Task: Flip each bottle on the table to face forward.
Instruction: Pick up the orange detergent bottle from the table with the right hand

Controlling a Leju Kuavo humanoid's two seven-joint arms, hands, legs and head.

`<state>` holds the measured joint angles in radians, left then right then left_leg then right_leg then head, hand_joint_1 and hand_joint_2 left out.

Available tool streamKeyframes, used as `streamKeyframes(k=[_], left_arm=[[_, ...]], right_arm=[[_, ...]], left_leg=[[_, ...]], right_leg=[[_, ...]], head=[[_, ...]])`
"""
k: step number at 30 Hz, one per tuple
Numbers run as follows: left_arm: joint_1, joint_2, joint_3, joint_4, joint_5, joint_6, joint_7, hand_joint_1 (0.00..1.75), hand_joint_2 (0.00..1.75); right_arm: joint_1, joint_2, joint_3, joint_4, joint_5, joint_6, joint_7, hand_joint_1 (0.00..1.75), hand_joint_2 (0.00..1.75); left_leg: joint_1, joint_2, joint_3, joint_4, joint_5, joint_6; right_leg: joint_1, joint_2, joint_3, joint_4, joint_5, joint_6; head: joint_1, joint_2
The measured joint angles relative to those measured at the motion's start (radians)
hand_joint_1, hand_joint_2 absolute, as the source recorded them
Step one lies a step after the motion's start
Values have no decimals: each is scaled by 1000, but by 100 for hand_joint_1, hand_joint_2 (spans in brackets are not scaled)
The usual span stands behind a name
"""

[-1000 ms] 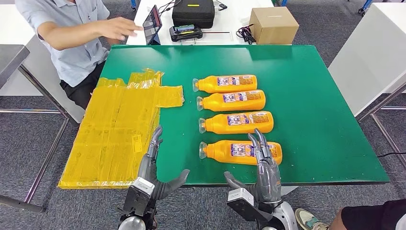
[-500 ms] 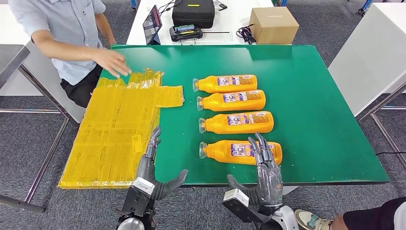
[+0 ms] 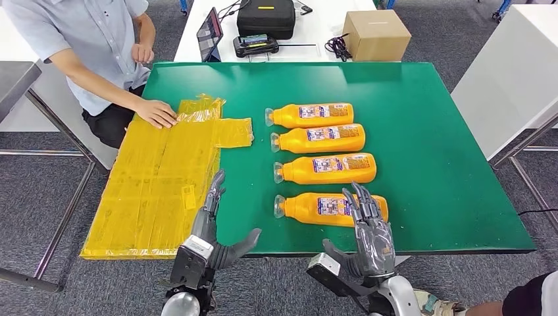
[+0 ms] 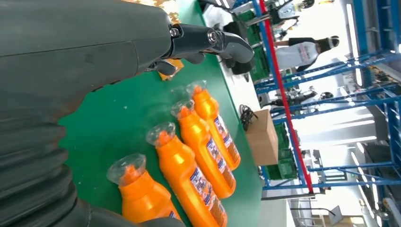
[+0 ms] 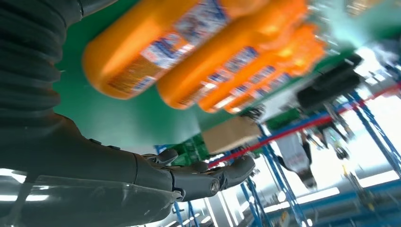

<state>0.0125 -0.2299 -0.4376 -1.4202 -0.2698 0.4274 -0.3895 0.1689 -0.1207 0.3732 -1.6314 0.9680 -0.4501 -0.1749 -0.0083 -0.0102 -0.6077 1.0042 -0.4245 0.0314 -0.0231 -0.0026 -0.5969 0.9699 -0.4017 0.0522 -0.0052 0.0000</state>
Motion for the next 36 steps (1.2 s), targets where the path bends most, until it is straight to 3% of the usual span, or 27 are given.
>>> streamKeyframes(k=[9,36], left_arm=[[0,-5,-27,30,27,-24,6,0,175],[-33,-8,-87,51,37,-62,46,0,175]], right_arm=[[-36,-72,-22,81,124,28,80,0,175],[-242,-65,1,353,166,149,103,0,175]], left_leg=[[0,0,0,0,0,0],[0,0,0,0,0,0]], right_leg=[[0,0,-1,0,0,0],[0,0,0,0,0,0]], head=[[0,0],[0,0]])
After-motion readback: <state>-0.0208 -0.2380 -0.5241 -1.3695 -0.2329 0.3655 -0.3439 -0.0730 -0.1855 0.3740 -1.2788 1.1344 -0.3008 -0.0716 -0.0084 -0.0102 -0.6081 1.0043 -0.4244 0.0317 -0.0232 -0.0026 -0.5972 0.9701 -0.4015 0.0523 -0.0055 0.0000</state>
